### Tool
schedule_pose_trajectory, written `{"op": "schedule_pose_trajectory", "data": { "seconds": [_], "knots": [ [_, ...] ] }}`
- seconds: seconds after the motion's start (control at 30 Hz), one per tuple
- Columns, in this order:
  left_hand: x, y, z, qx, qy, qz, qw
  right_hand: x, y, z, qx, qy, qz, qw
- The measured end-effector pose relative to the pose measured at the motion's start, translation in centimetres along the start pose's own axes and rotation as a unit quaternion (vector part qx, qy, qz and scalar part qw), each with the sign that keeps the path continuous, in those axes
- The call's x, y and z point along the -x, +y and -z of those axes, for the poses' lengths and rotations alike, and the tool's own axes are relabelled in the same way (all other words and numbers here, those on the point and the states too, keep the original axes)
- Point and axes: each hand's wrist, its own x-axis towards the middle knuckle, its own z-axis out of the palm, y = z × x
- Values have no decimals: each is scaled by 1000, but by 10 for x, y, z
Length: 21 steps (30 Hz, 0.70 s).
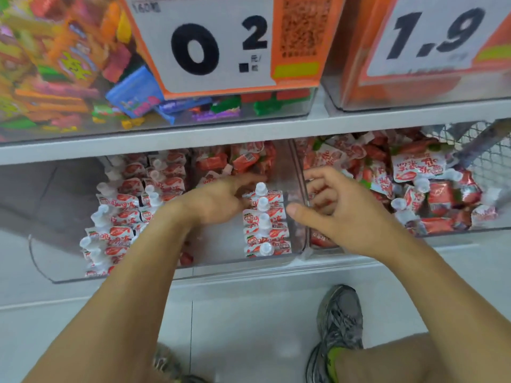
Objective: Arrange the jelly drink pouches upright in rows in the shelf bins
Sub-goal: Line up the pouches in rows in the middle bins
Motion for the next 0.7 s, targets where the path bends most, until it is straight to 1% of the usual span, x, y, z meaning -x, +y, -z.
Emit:
{"op": "schedule_pose_trajectory", "data": {
  "seconds": [0.17, 0.27, 0.3, 0.33, 0.37, 0.43, 0.47, 0.5, 0.53, 0.6, 0.67, 0.7],
  "knots": [
    [-1, 4, 6, -5, -2, -26, 1000, -3, 2, 3, 3, -9, 4, 1000],
    [7, 7, 7, 29, -12, -27, 999, -4, 5, 3, 0, -8, 12, 1000],
    [10, 7, 9, 33, 2, -29, 999, -4, 5, 3, 0, -7, 14, 1000],
    [13, 7, 13, 31, 36, -34, 998, -4, 5, 3, -2, -6, 17, 1000],
    [16, 6, 18, 22, 90, -37, 995, -5, 5, 3, -8, -4, 21, 1000],
    [15, -1, 28, -14, 209, -26, 977, -8, 2, 3, -19, 7, 33, 999],
    [14, -4, 30, -56, 242, -9, 969, -9, 0, 2, -22, 13, 38, 999],
    [10, -5, 30, -114, 248, 16, 962, -10, -1, 2, -23, 18, 42, 999],
    [6, -5, 29, -180, 226, 46, 956, -12, 0, 1, -27, 23, 44, 998],
    [0, -2, 24, -280, 150, 95, 944, -15, 1, 1, -37, 27, 46, 998],
    [-2, 2, 22, -315, 114, 108, 936, -15, 3, 1, -43, 23, 48, 998],
    [-1, 3, 22, -310, 102, 111, 939, -15, 3, 2, -43, 22, 47, 998]
  ]
}}
